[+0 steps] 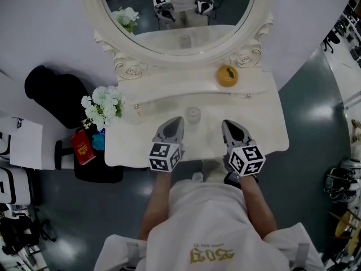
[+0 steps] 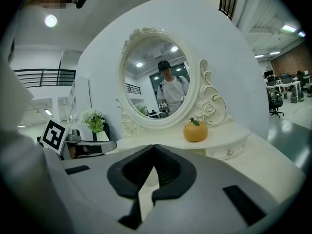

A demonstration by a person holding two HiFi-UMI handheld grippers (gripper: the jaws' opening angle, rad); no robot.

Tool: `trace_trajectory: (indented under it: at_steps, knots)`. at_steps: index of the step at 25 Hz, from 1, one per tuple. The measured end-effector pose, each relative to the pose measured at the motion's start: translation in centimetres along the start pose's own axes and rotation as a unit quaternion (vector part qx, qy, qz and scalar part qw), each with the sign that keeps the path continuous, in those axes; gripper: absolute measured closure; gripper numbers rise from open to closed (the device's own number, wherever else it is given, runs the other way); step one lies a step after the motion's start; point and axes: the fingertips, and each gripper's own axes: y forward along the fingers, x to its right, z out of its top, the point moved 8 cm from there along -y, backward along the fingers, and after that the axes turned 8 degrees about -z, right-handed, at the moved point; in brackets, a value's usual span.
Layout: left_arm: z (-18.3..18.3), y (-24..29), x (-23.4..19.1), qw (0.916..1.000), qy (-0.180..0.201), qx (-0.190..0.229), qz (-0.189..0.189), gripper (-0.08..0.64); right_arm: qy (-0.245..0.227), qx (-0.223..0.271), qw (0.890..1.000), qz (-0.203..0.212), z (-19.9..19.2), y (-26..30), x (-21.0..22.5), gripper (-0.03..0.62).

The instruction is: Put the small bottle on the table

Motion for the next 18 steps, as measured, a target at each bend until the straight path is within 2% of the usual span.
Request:
trace_trajectory:
  at_steps: [6, 18]
  knots:
    - [-0.24, 0.10, -0.39, 0.9998, -0.020, 0.006, -0.004, 0.543, 0.000, -0.001, 1.000, 0.000, -0.16, 0.15, -0.02, 0.580]
    - [-0.39, 0.03, -0.25, 0.9999, -0.017, -0.001, -0.001, 0.543, 0.003, -0.006, 1.000, 0.004, -0.25, 0.05, -0.08, 0.580]
